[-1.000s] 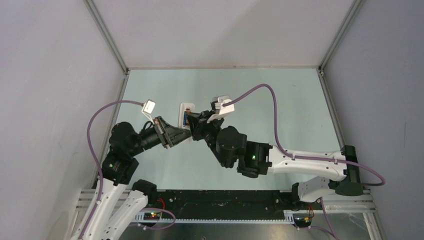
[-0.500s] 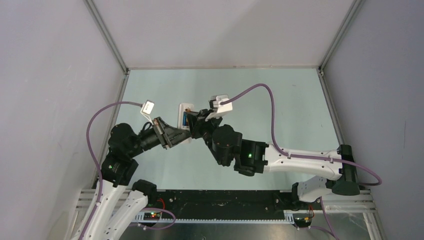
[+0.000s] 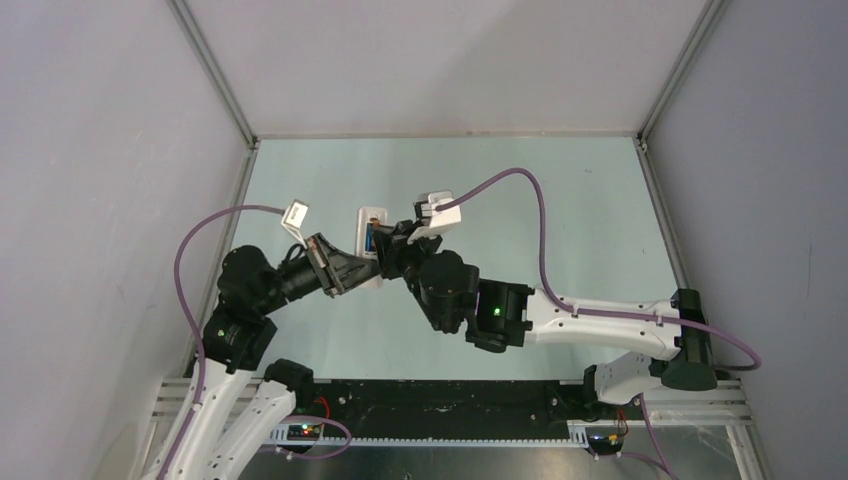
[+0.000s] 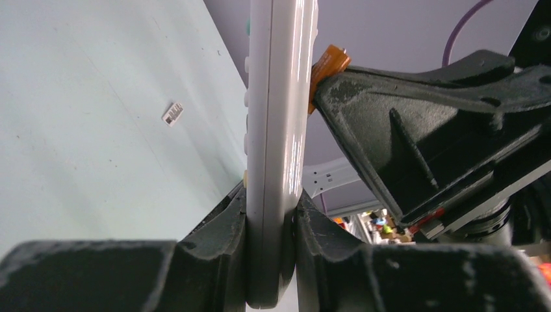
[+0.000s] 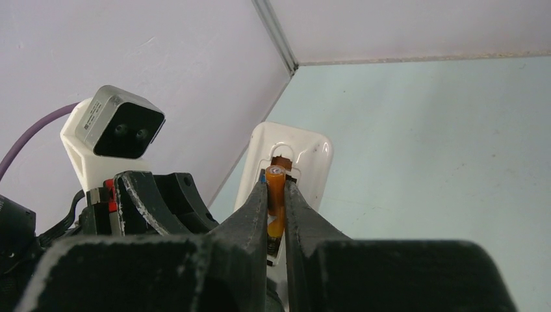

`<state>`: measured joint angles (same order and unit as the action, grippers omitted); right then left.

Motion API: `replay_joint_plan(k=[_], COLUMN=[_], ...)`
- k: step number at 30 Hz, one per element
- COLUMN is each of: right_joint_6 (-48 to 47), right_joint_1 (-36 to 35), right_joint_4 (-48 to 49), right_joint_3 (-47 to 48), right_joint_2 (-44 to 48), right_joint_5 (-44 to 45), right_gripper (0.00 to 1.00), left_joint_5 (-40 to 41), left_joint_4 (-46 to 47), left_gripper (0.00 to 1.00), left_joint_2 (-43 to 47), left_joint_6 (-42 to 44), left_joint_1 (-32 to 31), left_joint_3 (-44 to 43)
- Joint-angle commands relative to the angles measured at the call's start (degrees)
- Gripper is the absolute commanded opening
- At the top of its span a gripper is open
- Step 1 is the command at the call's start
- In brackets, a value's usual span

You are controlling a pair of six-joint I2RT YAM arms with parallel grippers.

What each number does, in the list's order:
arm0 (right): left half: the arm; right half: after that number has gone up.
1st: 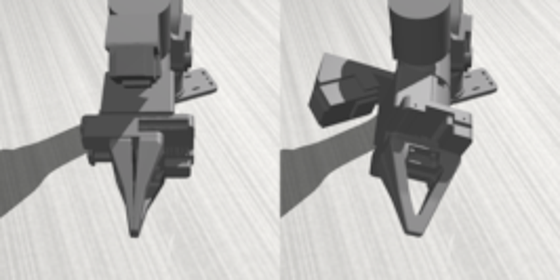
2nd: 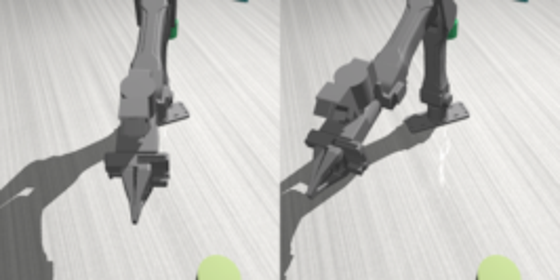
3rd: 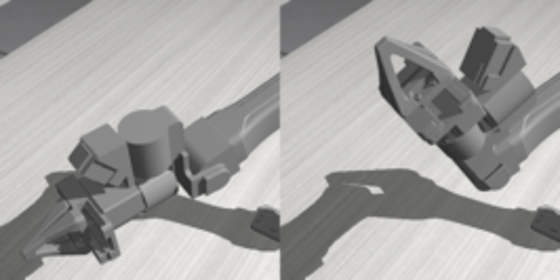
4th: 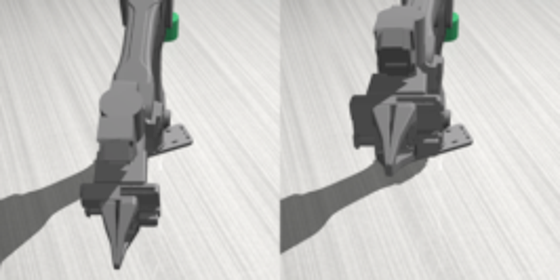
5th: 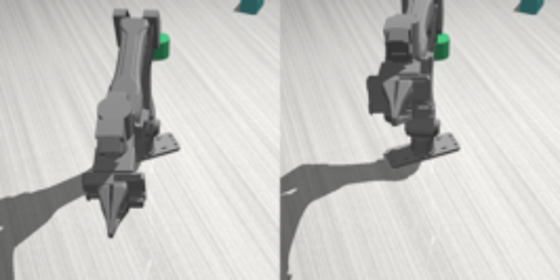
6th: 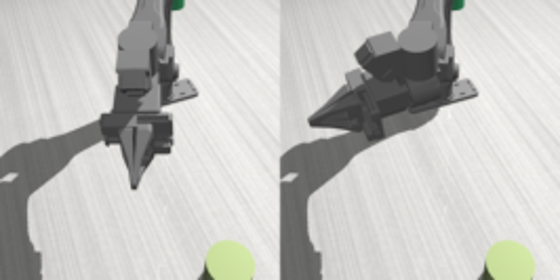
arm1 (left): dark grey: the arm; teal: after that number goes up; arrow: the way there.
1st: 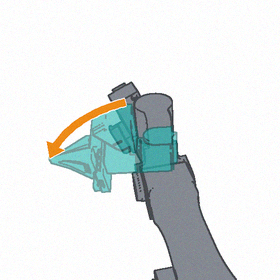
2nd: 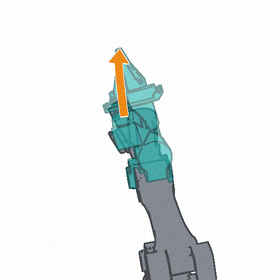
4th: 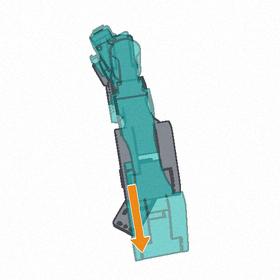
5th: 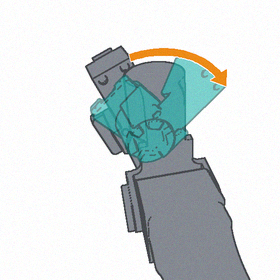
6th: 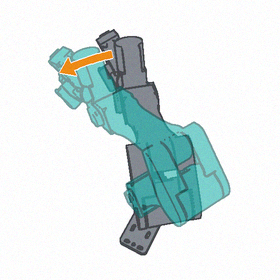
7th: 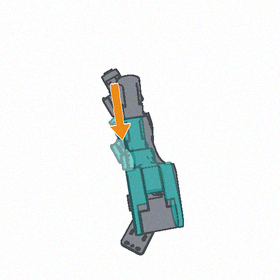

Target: Load the batteries into the remote control

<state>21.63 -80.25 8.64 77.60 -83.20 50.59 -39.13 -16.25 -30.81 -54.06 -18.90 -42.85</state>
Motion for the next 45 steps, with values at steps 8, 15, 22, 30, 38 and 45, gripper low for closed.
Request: replay_joint_plan(k=[8, 15, 22, 30, 38, 45], right_joint_6=[2.0, 2.7, 3.8, 5.1, 9.0, 8.9], right_joint_1=[-0.1, 0.4, 0.5, 0.4, 0.1, -0.3], right_joint_4=[-3.3, -4.6, -6.1, -6.4, -11.3, -11.3], right_joint_3=[2.0, 3.4, 4.6, 4.6, 4.6, 4.6], right_joint_2=[-1.0, -0.8, -0.2, 0.4, 1.7, 2.6], right_joint_5=[0.2, 0.4, -0.6, -1.0, 4.5, 4.3], right_gripper=[0.05, 0.16, 0.24, 0.34, 0.44, 0.53], left_joint_5=[0.7, 0.8, 1.0, 0.7, 0.9, 0.9], left_joint_4=[3.0, 3.0, 3.0, 3.1, 3.0, 3.1], left_gripper=[0.00, 0.00, 0.00, 0.00, 0.00, 0.00], left_joint_2=[-1.4, -0.9, -0.6, -1.0, -0.8, -0.8], left_joint_6=[-6.0, -6.1, -6.4, -5.9, -5.7, -5.4], left_joint_1=[-0.2, -0.2, -0.2, -0.2, -0.2, -0.1], left_joint_3=[-2.1, -1.6, -0.2, 0.2, 0.8, 1.1])
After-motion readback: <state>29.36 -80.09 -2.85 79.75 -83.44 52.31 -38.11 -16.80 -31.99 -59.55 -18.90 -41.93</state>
